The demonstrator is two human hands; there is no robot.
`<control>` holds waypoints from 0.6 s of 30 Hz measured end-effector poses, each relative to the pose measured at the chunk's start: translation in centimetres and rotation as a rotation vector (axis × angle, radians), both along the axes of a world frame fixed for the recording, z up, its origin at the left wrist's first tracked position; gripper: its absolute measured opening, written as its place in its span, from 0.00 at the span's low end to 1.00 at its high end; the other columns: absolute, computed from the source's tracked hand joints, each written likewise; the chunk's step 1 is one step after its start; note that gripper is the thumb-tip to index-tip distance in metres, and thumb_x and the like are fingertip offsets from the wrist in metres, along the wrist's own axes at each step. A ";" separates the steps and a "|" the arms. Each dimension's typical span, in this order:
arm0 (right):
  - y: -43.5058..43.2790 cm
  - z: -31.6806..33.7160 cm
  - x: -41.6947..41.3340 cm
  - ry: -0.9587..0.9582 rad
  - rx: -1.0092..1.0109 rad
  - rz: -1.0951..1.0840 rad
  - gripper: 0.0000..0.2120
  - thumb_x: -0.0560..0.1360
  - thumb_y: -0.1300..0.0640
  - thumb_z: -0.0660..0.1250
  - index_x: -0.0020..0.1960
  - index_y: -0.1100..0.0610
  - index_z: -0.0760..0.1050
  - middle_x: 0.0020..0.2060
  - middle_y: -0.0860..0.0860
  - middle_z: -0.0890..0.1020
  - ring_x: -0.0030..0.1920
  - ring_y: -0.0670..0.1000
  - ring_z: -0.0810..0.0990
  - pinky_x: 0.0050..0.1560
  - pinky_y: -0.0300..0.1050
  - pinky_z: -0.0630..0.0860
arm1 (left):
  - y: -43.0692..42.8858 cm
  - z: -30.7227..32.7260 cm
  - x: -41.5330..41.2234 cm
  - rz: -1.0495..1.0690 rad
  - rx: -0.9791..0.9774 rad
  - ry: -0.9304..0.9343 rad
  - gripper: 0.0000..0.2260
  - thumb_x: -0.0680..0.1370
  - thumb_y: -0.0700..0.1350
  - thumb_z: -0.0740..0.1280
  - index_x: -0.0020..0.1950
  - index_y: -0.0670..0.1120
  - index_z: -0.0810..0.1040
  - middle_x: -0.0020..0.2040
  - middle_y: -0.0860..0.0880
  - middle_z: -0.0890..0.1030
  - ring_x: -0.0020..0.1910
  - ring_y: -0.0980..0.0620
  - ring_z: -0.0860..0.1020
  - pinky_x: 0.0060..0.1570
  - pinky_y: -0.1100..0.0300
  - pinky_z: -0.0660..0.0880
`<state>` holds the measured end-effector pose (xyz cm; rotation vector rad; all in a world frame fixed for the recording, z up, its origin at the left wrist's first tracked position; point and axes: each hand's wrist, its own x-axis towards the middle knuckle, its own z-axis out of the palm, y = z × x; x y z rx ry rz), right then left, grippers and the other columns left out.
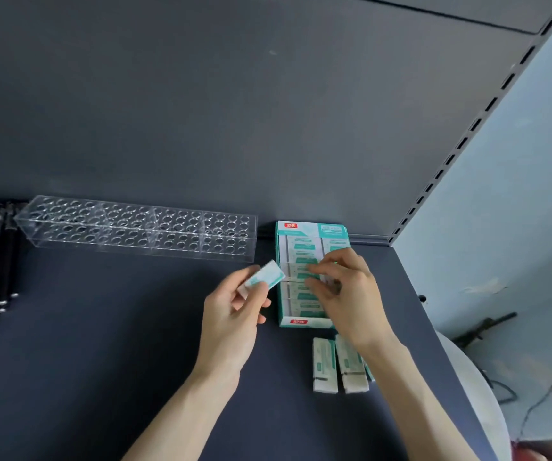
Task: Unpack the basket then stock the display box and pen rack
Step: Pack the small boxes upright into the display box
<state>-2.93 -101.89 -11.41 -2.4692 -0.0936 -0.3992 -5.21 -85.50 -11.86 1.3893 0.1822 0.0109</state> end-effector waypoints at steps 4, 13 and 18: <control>0.1 0.8 -0.4 -0.075 0.098 0.015 0.06 0.75 0.59 0.68 0.50 0.56 0.82 0.48 0.45 0.74 0.51 0.49 0.74 0.51 0.40 0.73 | 0.1 0.3 -0.3 -0.033 -0.014 -0.026 0.08 0.74 0.38 0.71 0.50 0.49 0.78 0.42 0.53 0.85 0.38 0.58 0.81 0.33 0.67 0.75; -1.0 2.8 -2.6 0.191 0.840 0.248 0.08 0.70 0.58 0.69 0.45 0.62 0.79 0.41 0.51 0.85 0.37 0.46 0.82 0.40 0.34 0.76 | -0.7 0.4 -1.0 -0.185 0.024 -0.265 0.09 0.74 0.45 0.68 0.53 0.46 0.81 0.52 0.48 0.83 0.51 0.53 0.82 0.49 0.64 0.77; -4.1 1.9 -2.6 0.089 0.688 0.110 0.11 0.71 0.71 0.68 0.45 0.57 0.79 0.45 0.52 0.82 0.42 0.44 0.83 0.41 0.32 0.76 | -0.6 -0.6 -0.8 -0.130 0.473 -0.250 0.20 0.72 0.49 0.73 0.62 0.57 0.73 0.60 0.61 0.74 0.60 0.66 0.71 0.58 0.73 0.66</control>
